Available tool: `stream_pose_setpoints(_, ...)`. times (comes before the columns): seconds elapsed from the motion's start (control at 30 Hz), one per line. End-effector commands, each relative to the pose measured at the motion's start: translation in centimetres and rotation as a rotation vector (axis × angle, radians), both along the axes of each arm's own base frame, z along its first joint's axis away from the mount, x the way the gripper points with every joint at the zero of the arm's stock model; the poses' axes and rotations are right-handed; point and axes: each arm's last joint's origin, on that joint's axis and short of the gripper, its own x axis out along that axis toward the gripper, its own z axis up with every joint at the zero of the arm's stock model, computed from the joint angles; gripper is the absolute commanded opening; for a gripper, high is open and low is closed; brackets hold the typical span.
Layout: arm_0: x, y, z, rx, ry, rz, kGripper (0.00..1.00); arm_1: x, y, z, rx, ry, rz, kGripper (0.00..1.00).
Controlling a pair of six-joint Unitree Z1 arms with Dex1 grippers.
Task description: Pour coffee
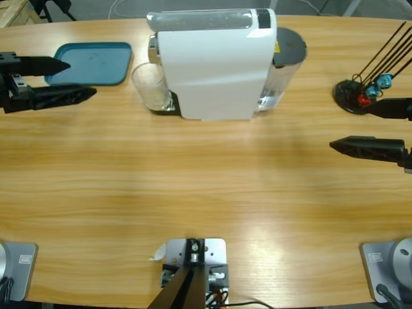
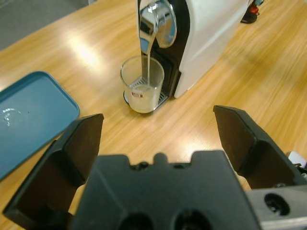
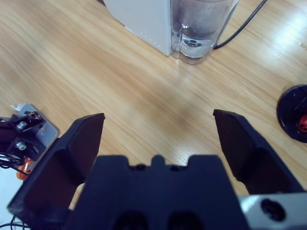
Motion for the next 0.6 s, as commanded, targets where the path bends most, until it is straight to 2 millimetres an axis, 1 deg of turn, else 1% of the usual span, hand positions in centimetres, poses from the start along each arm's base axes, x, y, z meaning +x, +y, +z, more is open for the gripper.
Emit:
stream_pose_setpoints(0.03, 0.71, -0.58, -0.71, 0.016, 0.037, 0.009, 1.0, 0.48, 0.06, -1.19, -0.021, 0.041, -0.029, 1.0)
stream_pose_setpoints(0.23, 0.41, -0.44, -1.31, 0.022, 0.057, 0.002, 1.0, 0.4, 0.0, -1.16, -0.018, 0.039, -0.035, 1.0)
stream_pose_setpoints(0.6, 0.31, -0.4, -1.58, 0.027, 0.065, -0.002, 1.0, 0.75, 0.2, -1.47, -0.028, 0.051, -0.038, 1.0)
